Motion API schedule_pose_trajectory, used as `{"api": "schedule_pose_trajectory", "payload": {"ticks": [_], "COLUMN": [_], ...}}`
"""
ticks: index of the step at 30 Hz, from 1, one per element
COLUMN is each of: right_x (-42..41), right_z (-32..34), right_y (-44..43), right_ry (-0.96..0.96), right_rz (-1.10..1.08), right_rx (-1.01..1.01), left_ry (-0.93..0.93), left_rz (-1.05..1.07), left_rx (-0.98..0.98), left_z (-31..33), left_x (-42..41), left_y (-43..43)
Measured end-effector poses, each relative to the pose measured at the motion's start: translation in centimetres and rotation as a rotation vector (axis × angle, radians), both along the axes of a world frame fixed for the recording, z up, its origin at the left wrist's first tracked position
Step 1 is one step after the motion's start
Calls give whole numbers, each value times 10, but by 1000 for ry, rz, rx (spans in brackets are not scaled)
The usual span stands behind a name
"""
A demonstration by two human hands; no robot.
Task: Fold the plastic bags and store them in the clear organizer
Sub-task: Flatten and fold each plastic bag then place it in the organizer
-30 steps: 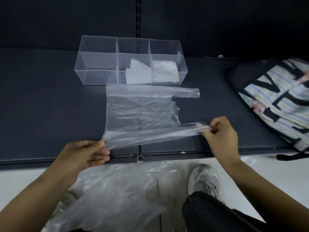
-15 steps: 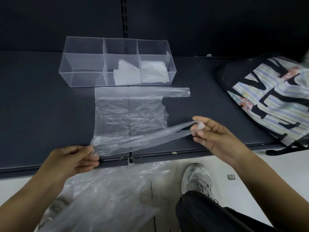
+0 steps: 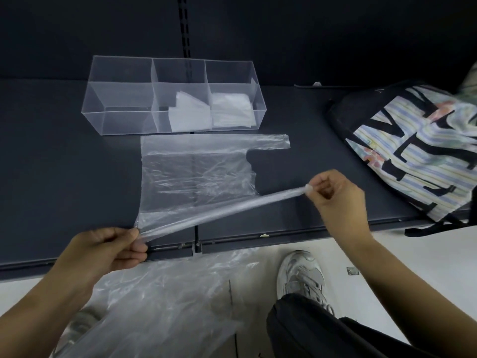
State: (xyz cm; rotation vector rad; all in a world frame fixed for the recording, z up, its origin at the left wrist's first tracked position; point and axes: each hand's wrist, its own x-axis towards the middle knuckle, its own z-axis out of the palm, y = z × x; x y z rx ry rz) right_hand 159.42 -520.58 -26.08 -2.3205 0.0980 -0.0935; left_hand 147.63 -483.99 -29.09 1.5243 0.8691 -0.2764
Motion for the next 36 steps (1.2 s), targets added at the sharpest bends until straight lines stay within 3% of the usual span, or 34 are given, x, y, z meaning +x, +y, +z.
{"api": "schedule_pose_trajectory", "payload": {"ticks": [1,3,7,9,14,21,24,28,30,36], "right_x": [-1,1,7,5,-3,-13,-7,-5,-7,-11], "right_z": [-3,-8,-9,-6,2,-8,-13,-17,-19,-10], "right_y": [-2,-11,-20,-21,-24,-7,-4,-4,-6,-20], "right_ry": [-96,-109,255,419,488,323,249,265,283,256], "right_rz": [-45,-156,-288,-275,63,-27,-92,-163,-170,-140], "right_rx": [-86,0,459,552,209,-18,30,329,335,-275], "left_ry": [-3,-7,-7,-5,-6,0,3,-3,0,90], "left_rz": [-3,-7,-21,-25,-20,-25,-35,-74,-91,-283], "left_rx": [11,36,66,73,79,106,109,160,191,383], "left_z": [0,0,0,0,-1,-1,1,2,2,10], "left_x": [0,0,-2,-2,-3,-3,-3,-3,-3,-7], "left_y": [0,-1,0,0,0,-2,-4,-5,-7,-15]}}
